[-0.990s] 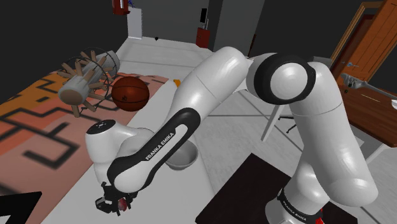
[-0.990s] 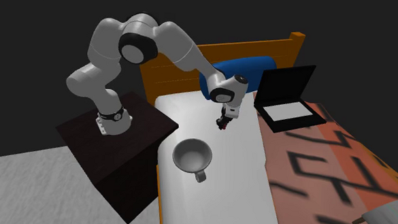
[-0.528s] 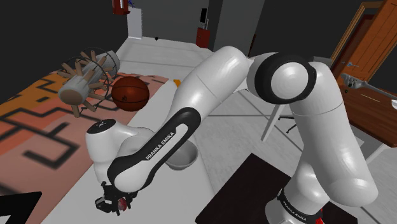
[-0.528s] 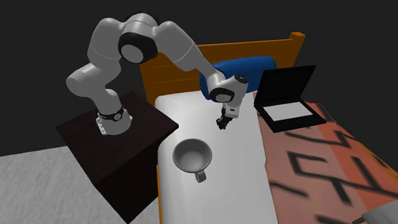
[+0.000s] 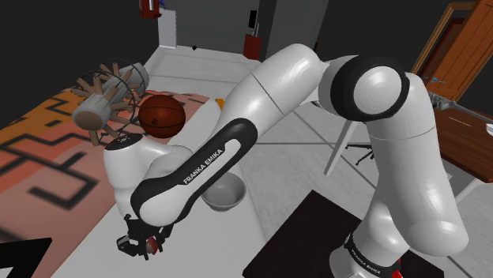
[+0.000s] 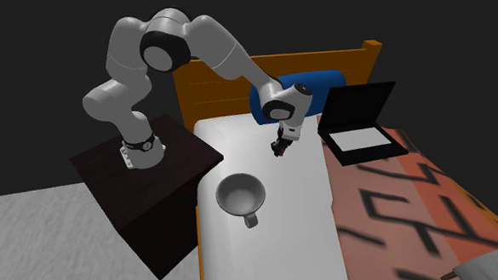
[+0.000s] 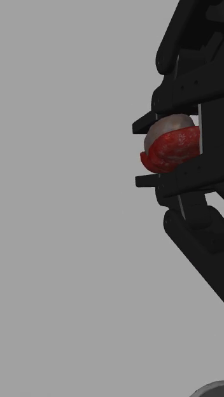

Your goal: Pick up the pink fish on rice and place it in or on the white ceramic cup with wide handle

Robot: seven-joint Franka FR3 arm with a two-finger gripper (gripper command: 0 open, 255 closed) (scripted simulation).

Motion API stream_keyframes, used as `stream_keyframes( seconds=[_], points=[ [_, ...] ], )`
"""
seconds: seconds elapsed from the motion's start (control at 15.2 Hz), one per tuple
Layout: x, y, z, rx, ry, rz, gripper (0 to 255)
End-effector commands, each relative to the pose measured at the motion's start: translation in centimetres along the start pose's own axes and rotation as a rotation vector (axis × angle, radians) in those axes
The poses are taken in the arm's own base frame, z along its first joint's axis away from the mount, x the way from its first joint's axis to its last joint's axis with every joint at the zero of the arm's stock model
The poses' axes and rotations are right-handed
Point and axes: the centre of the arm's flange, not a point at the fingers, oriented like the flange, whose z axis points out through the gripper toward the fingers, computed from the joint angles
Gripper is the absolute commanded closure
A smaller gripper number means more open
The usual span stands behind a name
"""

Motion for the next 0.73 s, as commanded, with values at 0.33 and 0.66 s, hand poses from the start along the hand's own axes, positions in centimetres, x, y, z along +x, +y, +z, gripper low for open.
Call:
stream_keyframes(
  seconds=[0.33,0.66],
  points=[
    [-0.5,0.0,-3.7,0.0,0.0,0.0,255],
    [-0.8,0.1,-6.3,0.0,0.0,0.0,255]
  ],
)
